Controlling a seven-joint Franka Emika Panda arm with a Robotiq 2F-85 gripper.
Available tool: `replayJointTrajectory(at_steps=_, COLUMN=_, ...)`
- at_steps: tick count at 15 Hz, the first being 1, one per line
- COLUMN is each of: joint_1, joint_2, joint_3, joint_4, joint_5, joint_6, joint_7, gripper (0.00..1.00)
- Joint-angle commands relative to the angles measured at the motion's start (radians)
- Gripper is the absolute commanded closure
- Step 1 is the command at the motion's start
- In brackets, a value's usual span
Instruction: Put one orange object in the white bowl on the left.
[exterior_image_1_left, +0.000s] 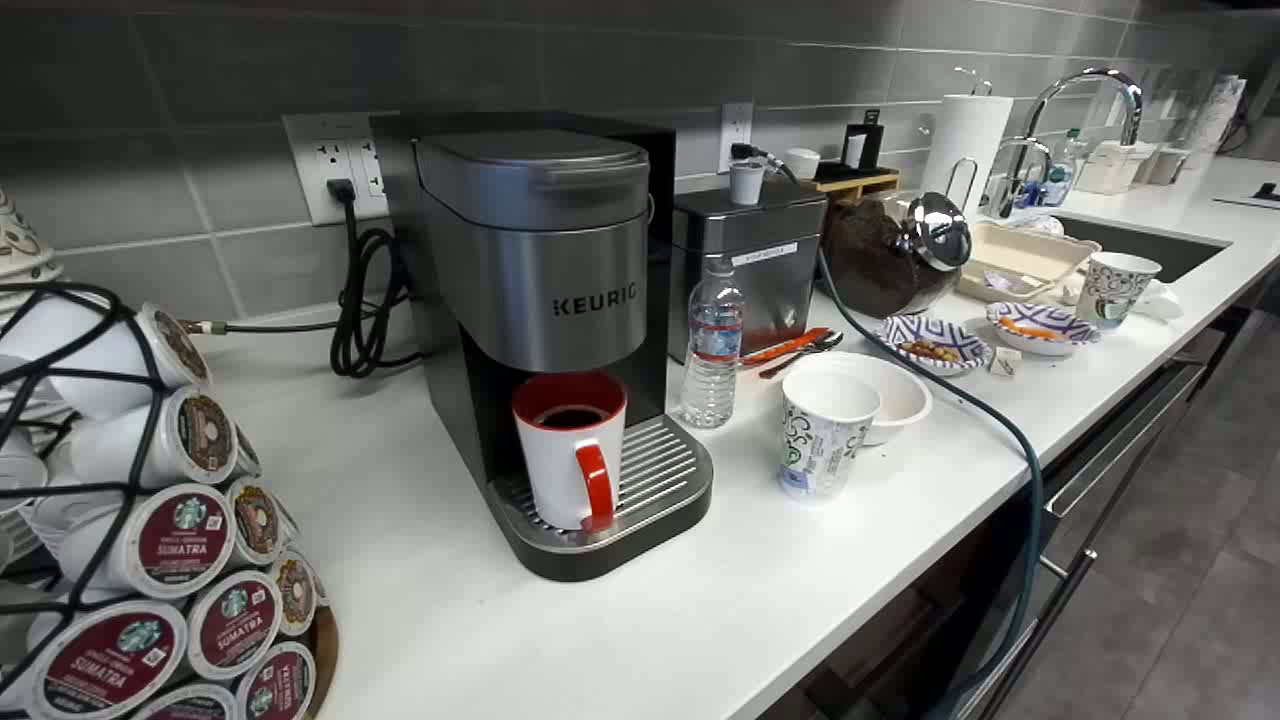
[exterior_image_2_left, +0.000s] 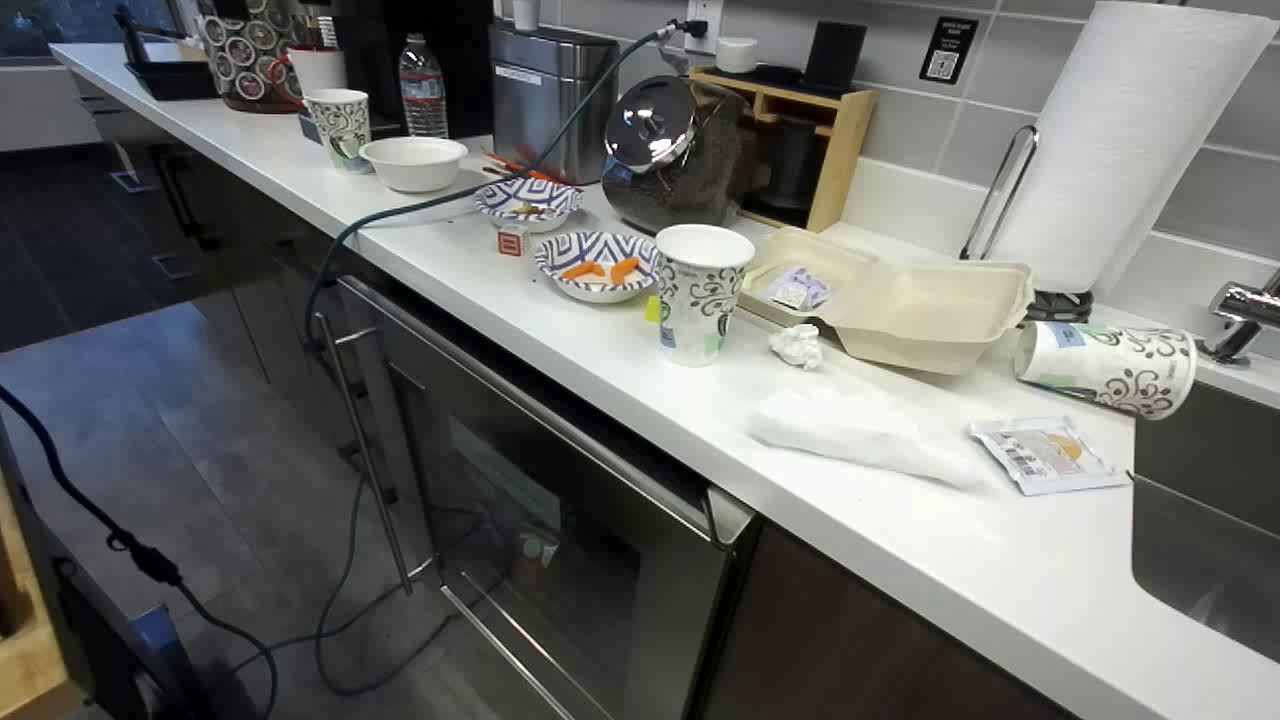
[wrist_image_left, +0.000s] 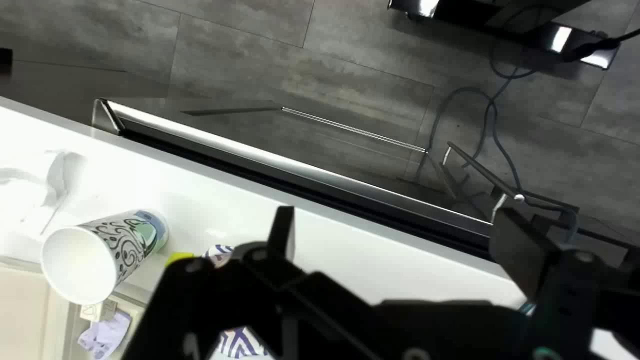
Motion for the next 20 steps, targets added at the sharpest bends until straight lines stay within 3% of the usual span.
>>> replayJointTrajectory(at_steps=1, joint_1=0.007, joint_2=0.0, joint_3=-0.005, joint_4=0.002, joint_5=-0.002, joint_6=-0.003, joint_7=0.002, gripper=0.0)
replayJointTrajectory(at_steps=5, joint_1=0.007, joint_2=0.0, joint_3=-0.005, joint_4=0.002, joint_5=-0.002, joint_6=-0.003, joint_7=0.002, gripper=0.0)
replayJointTrajectory(at_steps=7, joint_1=0.032, joint_2=0.029, joint_3=-0.039, joint_4=0.016, joint_5=0.016, joint_6=0.115, joint_7=-0.087, gripper=0.0)
replayJointTrajectory(at_steps=11, joint_1=0.064, joint_2=0.16, joint_3=-0.125, joint_4=0.136, joint_5=0.056, joint_6=0.224, joint_7=-0.395, gripper=0.0)
replayJointTrajectory(at_steps=13, joint_1=0.121, joint_2=0.22, joint_3=-0.206, joint_4=0.198, joint_5=0.091, joint_6=0.244, joint_7=-0.544, gripper=0.0)
replayJointTrajectory(at_steps=17, joint_1=0.19, joint_2=0.387, joint_3=-0.303, joint_4=0.344, joint_5=0.299, joint_6=0.206, joint_7=-0.852, gripper=0.0)
replayJointTrajectory(at_steps=18, joint_1=0.116, joint_2=0.431, joint_3=-0.242, joint_4=0.371, joint_5=0.387, joint_6=0.198, joint_7=-0.915, gripper=0.0)
replayJointTrajectory(at_steps=19, joint_1=0.093, joint_2=0.467, joint_3=-0.228, joint_4=0.403, joint_5=0.435, joint_6=0.171, joint_7=-0.912, gripper=0.0)
replayJointTrajectory(at_steps=20, joint_1=0.063, joint_2=0.376, joint_3=-0.184, joint_4=0.316, joint_5=0.35, joint_6=0.232, joint_7=-0.85, gripper=0.0)
